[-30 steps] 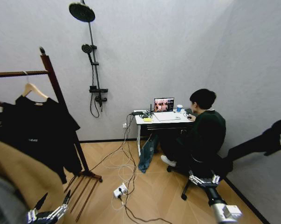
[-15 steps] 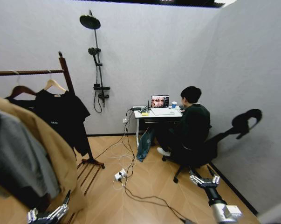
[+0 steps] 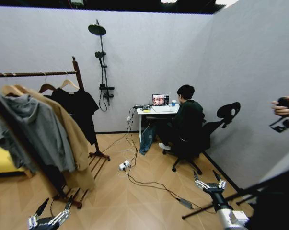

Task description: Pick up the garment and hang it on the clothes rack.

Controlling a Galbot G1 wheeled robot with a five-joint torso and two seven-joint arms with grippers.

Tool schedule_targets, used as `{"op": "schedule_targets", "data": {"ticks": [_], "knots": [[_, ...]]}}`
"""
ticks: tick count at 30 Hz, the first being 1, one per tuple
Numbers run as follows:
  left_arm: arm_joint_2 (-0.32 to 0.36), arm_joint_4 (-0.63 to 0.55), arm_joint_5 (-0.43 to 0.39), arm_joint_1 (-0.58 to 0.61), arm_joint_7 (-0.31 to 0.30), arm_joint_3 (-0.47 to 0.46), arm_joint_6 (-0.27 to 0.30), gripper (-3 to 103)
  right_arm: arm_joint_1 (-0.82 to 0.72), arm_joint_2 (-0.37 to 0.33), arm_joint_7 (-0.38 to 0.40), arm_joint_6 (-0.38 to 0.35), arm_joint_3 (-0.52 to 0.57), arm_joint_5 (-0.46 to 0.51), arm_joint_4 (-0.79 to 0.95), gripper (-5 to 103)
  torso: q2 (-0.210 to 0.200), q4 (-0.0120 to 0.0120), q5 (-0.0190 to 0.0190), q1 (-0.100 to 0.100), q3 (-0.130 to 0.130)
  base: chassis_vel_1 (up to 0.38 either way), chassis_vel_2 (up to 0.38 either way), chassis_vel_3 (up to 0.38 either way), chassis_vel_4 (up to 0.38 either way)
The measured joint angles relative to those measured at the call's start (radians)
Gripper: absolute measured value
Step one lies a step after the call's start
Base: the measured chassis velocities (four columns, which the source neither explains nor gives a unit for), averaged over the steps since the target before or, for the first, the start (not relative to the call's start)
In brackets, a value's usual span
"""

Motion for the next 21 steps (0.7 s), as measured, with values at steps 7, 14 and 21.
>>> {"op": "schedule_targets", "data": {"ticks": [7,14,21], "knots": [[0.000,0.000,0.000,0.000,-0.001,0.000,0.000,100,0.000,0.000,0.000,0.000,0.000,0.000,0.000,100,0.001,-0.0001,-0.0017,-0.001,0.000,0.251,-0.268,-0.297,0.300],[0.000,0.000,0.000,0.000,-0.001,0.000,0.000,100,0.000,0.000,0.000,0.000,0.000,0.000,0.000,100,0.000,-0.0003,-0.0024,0.000,0.000,0.022,-0.043,-0.034,0.062],[0.000,0.000,0.000,0.000,-0.002,0.000,0.000,100,0.001,0.000,0.000,0.000,0.000,0.000,0.000,100,-0.001,0.0004,-0.0023,0.001,0.000,-0.044,0.056,0.060,-0.029]]}}
